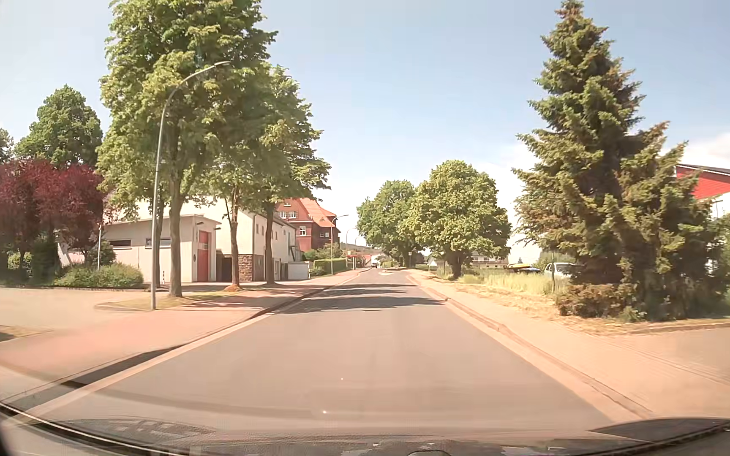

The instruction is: Follow the waypoints while adhering to traffic rules and regulations

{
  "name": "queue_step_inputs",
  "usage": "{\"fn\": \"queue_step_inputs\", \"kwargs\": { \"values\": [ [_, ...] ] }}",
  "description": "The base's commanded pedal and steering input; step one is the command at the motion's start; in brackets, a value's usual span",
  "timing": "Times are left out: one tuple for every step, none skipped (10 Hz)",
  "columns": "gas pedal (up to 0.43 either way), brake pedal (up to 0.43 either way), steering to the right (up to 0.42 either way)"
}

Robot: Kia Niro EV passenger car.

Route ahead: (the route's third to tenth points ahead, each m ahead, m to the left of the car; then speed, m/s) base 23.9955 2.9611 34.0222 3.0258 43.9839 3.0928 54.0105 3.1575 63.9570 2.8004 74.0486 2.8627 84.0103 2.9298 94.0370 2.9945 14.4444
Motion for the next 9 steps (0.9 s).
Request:
{"fn": "queue_step_inputs", "kwargs": {
  "values": [
    [0.197, 0.000, 0.000],
    [0.197, 0.000, 0.000],
    [0.189, 0.000, 0.000],
    [0.189, 0.000, 0.000],
    [0.177, 0.000, 0.000],
    [0.177, 0.000, 0.000],
    [0.177, 0.000, 0.000],
    [0.177, 0.000, 0.000],
    [0.177, 0.000, -0.001]
  ]
}}
